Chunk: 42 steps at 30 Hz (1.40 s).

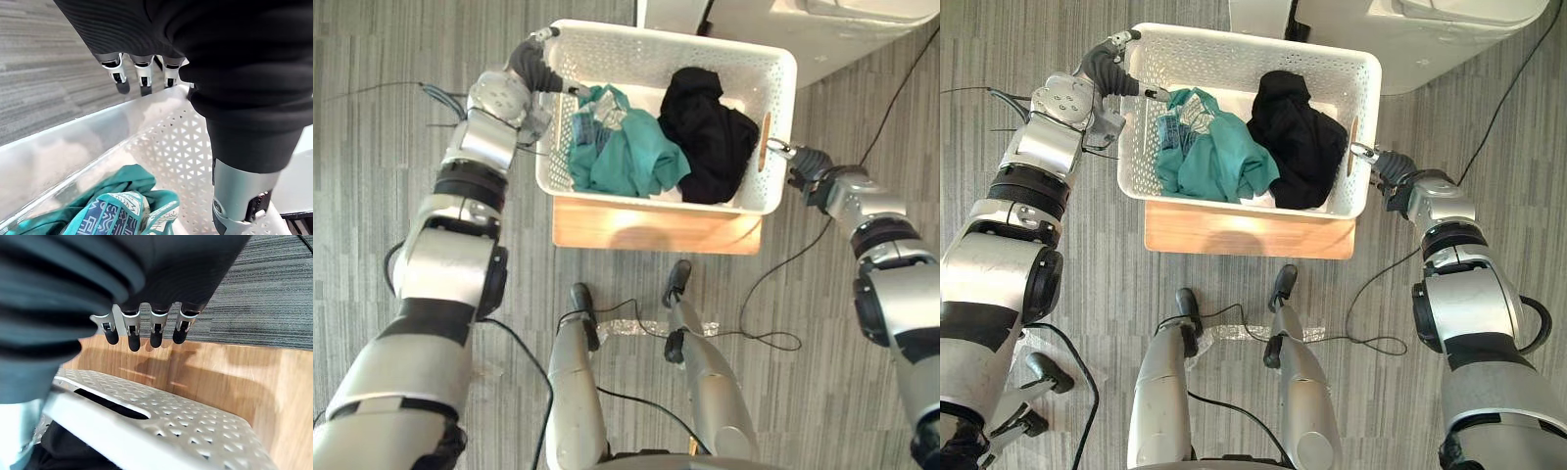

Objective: Pick up the laundry basket with both hands and put the clothes into the washing machine.

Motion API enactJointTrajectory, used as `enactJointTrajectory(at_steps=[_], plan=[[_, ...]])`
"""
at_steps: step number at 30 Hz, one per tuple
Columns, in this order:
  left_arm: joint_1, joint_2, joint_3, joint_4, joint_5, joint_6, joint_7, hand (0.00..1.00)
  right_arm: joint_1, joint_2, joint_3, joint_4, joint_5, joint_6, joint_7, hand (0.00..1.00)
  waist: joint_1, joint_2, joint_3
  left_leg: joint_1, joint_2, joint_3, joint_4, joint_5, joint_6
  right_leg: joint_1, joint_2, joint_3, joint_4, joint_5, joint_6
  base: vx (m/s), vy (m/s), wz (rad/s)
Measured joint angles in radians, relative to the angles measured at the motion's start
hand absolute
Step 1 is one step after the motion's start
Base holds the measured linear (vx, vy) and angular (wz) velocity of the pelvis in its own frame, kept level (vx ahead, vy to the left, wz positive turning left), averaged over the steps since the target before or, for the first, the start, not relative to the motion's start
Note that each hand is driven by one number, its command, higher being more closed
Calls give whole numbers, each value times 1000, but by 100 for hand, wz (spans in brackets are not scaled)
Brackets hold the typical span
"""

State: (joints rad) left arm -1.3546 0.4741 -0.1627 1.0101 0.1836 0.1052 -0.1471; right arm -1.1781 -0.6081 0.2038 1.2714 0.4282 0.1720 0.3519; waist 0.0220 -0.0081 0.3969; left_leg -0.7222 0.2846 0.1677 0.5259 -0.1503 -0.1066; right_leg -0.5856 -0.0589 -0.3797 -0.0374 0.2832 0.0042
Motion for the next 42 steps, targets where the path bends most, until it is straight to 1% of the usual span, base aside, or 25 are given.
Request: enactJointTrajectory(at_steps=[3,6,8,9,11,13,14,16,18,20,22,24,26,27,29,33,35,37,38,39,40,41,42], plan=[[0,-4,26,0,-26,0,14,0,0,-3,-2,0,0,0,0,0,3,0,0,-3,0,0,0,0,0,-3,0,0,0,0,0,-3,8,1],[0,-14,109,-1,-41,6,27,0,0,-4,-2,-5,2,-5,0,0,6,1,0,-5,2,2,0,2,0,-7,2,1,0,0,-1,-6,25,-4],[0,-18,180,-3,-59,9,49,0,0,-5,-2,-10,3,-7,0,0,12,1,-1,-5,6,5,0,3,-2,-9,5,3,0,0,-1,-5,17,-4],[0,-18,189,-4,-61,9,54,0,0,-6,-3,-10,4,-8,0,0,13,1,-1,-5,6,5,0,3,-2,-10,5,3,0,0,-1,-8,12,-5],[1,-18,266,-30,-86,14,94,0,1,-4,-10,-11,14,-10,-4,0,20,2,-1,-4,8,8,-4,5,-5,-12,7,5,0,-1,-5,-6,7,-2],[2,-18,328,-42,-118,13,129,0,7,1,-10,-14,28,-17,-10,0,20,2,-1,-2,9,7,-9,7,-6,-11,7,1,1,-9,-17,-4,1,2],[5,-18,347,-43,-139,9,148,0,10,4,-10,-20,35,-18,-13,0,20,2,-1,-1,9,8,-13,10,-8,-11,7,1,1,-7,-19,0,0,0],[24,-18,378,-43,-194,4,189,0,22,15,-4,-31,36,-38,-22,0,19,2,-1,6,9,9,-34,22,-15,-11,8,-1,1,-7,-20,12,-11,4],[43,-25,414,-43,-258,4,200,0,26,23,-1,-39,36,-44,-25,0,19,2,-1,8,11,8,-40,27,-17,-11,11,-4,0,-6,-20,0,0,0],[53,-28,443,-43,-282,4,207,0,27,28,2,-39,39,-45,-31,0,19,2,-1,9,12,8,-41,27,-17,-11,12,-3,0,-6,-20,0,0,0],[66,-29,485,-43,-293,4,214,0,25,31,16,-39,46,-46,-50,0,19,2,-1,10,12,8,-40,28,-17,-10,12,-3,0,-6,-20,0,0,0],[82,-29,501,-42,-299,3,211,0,22,29,37,-38,46,-46,-56,0,19,2,-1,12,13,9,-40,28,-17,-9,12,-2,0,-6,-21,0,0,0],[100,-30,522,-25,-300,4,183,0,18,32,51,-38,46,-46,-63,0,19,2,-1,12,14,9,-39,28,-17,-9,13,-2,0,-6,-21,-1,16,-1],[100,-30,522,-22,-300,5,180,0,18,33,52,-38,46,-46,-63,0,19,2,-1,11,14,9,-38,28,-17,-9,14,-2,0,-5,-21,0,0,0],[100,-30,519,-19,-299,6,147,0,11,38,53,-36,46,-45,-64,0,18,2,-1,11,14,9,-37,28,-17,-9,14,-1,-1,-4,-23,0,0,0],[100,-30,495,-19,-296,6,126,0,0,34,84,-30,46,-45,-67,0,17,2,-1,11,15,9,-37,28,-17,-9,14,-1,-1,-4,-23,-1,8,0],[100,-30,439,-19,-288,6,125,0,-2,32,88,-30,46,-45,-67,0,17,2,-1,9,15,8,-36,28,-17,-9,14,-1,-1,-4,-23,-1,16,1],[100,-30,321,-18,-251,5,91,0,-3,29,90,-30,45,-45,-67,0,17,2,-1,6,15,4,-35,28,-17,-9,14,-1,-1,-4,-23,-3,30,3],[100,-30,291,-18,-246,5,75,0,-3,28,91,-30,45,-45,-66,0,17,2,-1,5,15,4,-34,28,-17,-9,14,-2,-1,-4,-23,-2,31,1],[100,-30,223,-18,-237,3,49,0,-4,23,91,-29,44,-45,-65,0,20,2,-1,4,14,4,-27,28,-17,-9,14,-2,-1,-1,-27,-2,32,-1],[100,-30,160,-18,-229,0,39,0,-6,18,109,-29,42,-45,-65,0,20,2,-1,4,13,5,-22,28,-17,-10,13,-2,-1,0,-28,-3,34,-2],[100,-29,146,-17,-228,0,38,0,-7,14,118,-27,42,-45,-65,0,21,2,-1,3,13,5,-22,28,-16,-10,13,-2,-1,0,-28,-9,35,0],[100,-18,102,-17,-228,-3,30,0,-8,5,131,-23,41,-45,-64,0,24,2,-1,2,13,4,-23,28,-16,-10,13,-2,0,0,-28,0,0,0]])
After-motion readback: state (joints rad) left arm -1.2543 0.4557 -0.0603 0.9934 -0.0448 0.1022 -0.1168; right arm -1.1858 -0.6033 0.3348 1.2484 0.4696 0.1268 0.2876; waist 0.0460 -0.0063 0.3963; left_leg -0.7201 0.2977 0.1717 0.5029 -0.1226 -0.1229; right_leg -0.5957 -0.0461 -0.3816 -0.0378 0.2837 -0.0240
